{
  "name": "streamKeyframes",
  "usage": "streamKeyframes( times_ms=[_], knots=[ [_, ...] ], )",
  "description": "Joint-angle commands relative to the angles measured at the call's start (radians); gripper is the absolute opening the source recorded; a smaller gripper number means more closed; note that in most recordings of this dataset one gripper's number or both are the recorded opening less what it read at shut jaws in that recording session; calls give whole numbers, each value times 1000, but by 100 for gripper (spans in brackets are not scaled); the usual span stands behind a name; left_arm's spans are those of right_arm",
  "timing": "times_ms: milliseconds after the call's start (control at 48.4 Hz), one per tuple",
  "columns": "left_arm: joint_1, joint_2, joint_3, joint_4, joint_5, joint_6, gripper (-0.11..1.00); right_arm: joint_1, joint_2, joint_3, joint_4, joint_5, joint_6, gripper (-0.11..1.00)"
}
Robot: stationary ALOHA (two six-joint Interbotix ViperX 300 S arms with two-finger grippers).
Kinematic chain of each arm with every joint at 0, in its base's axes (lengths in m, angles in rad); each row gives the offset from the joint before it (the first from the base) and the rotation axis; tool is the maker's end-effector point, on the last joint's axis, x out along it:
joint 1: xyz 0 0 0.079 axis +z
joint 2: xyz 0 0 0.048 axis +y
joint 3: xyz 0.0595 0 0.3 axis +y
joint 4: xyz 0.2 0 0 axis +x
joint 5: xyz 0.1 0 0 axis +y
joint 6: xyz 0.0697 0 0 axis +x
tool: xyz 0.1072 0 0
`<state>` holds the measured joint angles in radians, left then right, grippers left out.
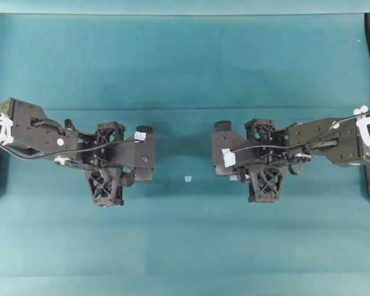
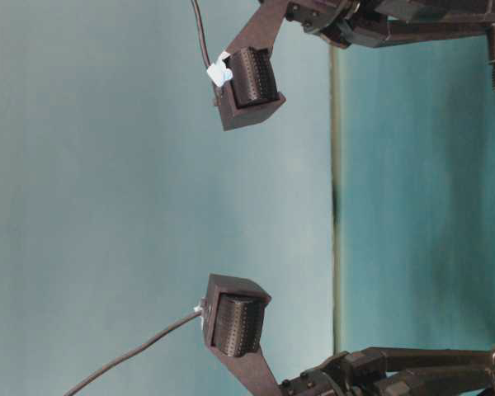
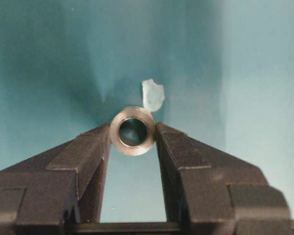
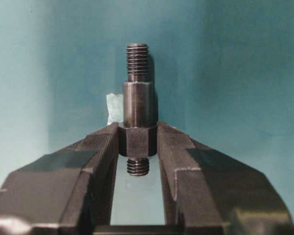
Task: Insert the washer onto the shaft with both hands.
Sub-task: 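Close left gripper on the washer and right gripper on the shaft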
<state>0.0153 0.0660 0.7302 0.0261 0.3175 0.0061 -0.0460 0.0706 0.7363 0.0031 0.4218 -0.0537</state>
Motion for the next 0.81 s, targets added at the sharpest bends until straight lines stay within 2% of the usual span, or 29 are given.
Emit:
streamKeyframes(
  times_ms=[0,599,785],
  knots=[
    [-3,-20,-11,2,-6,2,35,-21,2,-3,-5,0,0,1],
    [-5,-20,-12,2,-6,-3,35,-20,2,-6,-5,2,5,1],
    [-3,-63,-12,2,-6,-9,35,-20,-28,-14,-5,-6,5,1]
  ],
)
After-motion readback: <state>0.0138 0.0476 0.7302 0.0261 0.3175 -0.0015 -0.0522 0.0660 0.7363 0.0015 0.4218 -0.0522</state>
